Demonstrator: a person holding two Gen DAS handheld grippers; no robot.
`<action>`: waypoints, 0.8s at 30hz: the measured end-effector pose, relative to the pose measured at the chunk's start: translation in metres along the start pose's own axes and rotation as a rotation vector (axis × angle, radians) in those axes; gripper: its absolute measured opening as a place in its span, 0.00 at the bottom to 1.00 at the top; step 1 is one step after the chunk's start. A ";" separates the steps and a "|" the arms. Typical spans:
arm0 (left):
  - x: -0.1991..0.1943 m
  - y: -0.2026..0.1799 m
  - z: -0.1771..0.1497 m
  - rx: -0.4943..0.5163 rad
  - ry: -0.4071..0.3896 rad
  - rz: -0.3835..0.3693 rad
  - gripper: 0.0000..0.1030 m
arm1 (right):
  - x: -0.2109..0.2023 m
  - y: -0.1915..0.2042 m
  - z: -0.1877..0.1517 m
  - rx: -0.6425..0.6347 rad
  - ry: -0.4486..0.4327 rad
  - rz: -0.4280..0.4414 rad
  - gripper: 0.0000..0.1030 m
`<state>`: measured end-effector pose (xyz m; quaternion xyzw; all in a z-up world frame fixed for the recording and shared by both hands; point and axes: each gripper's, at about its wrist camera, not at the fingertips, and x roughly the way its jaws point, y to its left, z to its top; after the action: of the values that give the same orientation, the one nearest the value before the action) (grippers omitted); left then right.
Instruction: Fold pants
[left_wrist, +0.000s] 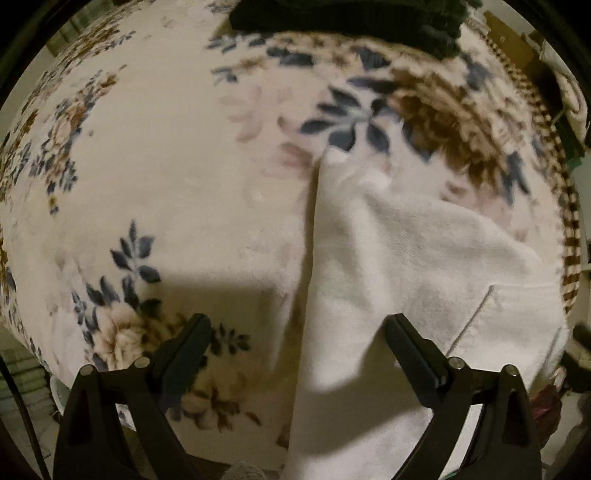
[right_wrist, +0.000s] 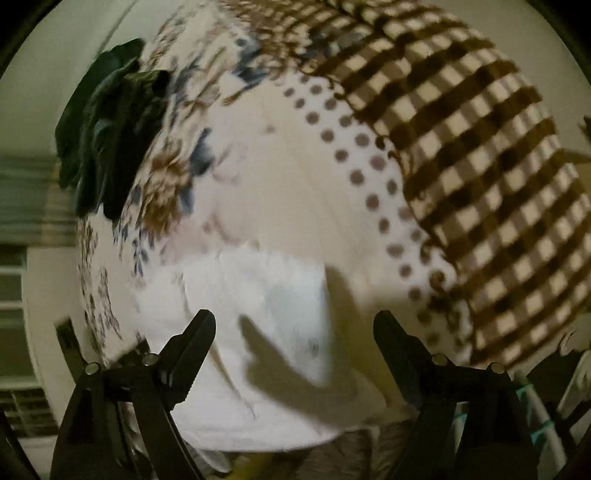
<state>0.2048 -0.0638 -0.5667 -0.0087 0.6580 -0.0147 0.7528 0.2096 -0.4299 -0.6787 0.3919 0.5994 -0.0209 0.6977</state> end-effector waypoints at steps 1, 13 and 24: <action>0.005 0.001 0.001 -0.010 0.011 -0.007 0.96 | 0.011 -0.007 0.009 0.035 0.025 0.030 0.87; 0.003 0.014 -0.002 -0.028 0.012 -0.034 0.98 | -0.025 0.056 0.017 -0.134 -0.179 0.075 0.25; -0.004 0.006 0.002 -0.026 0.009 -0.022 0.99 | -0.017 0.001 0.044 0.016 -0.070 0.038 0.89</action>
<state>0.2063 -0.0578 -0.5624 -0.0258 0.6612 -0.0146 0.7496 0.2413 -0.4620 -0.6650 0.4078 0.5666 -0.0261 0.7155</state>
